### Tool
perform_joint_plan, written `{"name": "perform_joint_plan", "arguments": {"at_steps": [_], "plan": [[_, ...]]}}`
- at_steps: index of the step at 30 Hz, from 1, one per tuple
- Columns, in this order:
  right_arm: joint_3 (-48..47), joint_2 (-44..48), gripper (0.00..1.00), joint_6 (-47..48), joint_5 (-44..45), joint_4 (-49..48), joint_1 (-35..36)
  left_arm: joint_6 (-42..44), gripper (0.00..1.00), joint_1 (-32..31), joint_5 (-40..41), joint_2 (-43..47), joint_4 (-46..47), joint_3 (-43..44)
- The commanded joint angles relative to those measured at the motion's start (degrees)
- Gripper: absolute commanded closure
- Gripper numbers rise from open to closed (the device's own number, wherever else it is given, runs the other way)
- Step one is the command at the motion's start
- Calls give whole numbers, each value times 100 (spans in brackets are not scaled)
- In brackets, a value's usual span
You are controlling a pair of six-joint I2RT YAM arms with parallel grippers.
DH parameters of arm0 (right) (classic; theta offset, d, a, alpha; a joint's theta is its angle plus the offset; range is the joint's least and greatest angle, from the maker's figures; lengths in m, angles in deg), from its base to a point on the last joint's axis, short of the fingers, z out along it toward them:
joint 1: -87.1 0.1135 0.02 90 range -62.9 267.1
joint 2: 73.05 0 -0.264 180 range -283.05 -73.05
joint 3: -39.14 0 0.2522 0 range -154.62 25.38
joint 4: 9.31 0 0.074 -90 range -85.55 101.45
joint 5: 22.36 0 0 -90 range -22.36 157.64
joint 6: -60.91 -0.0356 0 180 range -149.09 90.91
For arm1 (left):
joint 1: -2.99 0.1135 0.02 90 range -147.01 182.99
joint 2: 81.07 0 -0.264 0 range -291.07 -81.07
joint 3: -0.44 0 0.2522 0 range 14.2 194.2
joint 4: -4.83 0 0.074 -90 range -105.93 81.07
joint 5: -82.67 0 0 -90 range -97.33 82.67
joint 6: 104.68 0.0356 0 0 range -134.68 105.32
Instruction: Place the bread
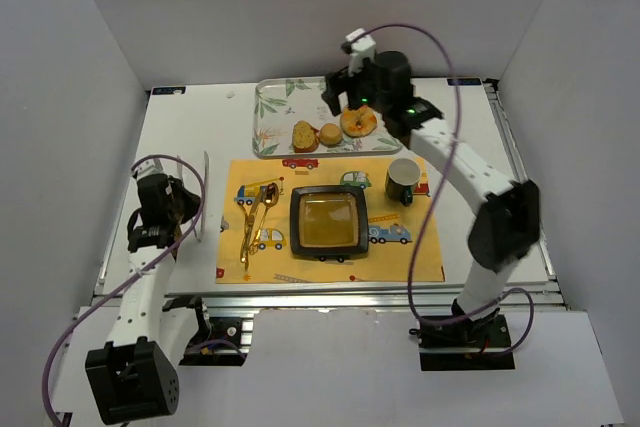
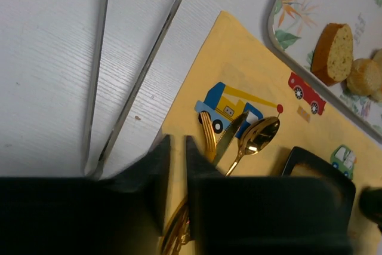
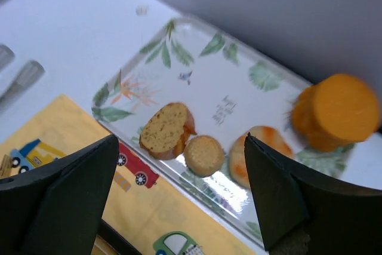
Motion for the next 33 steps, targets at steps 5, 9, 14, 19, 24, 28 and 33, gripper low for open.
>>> {"name": "perform_joint_plan", "arguments": {"at_steps": [5,9,14,19,24,28,33], "plan": [[2576,1967,80,1628,-4209,0,-1773,524,86,21,18,-931,-65,349],[2348,1705,23,2375,-5415,2008,-2108,980,21,-49,622,-1808,-688,955],[2856,1950,11,2483,-5470,1893,-2135,1429,13,-190,836,-2417,-725,1282],[3086,2091,11,2149,-5461,1531,-2144,1825,15,-287,975,-3163,-392,1387],[2928,1985,10,2105,-5522,1548,-2232,2124,22,-278,1143,-3936,-40,1598],[2814,1950,11,2070,-5567,1539,-2355,2220,28,-287,1091,-4166,320,1502],[2840,1976,11,1850,-5602,1390,-2557,2335,45,-278,898,-4377,655,1203]]}}
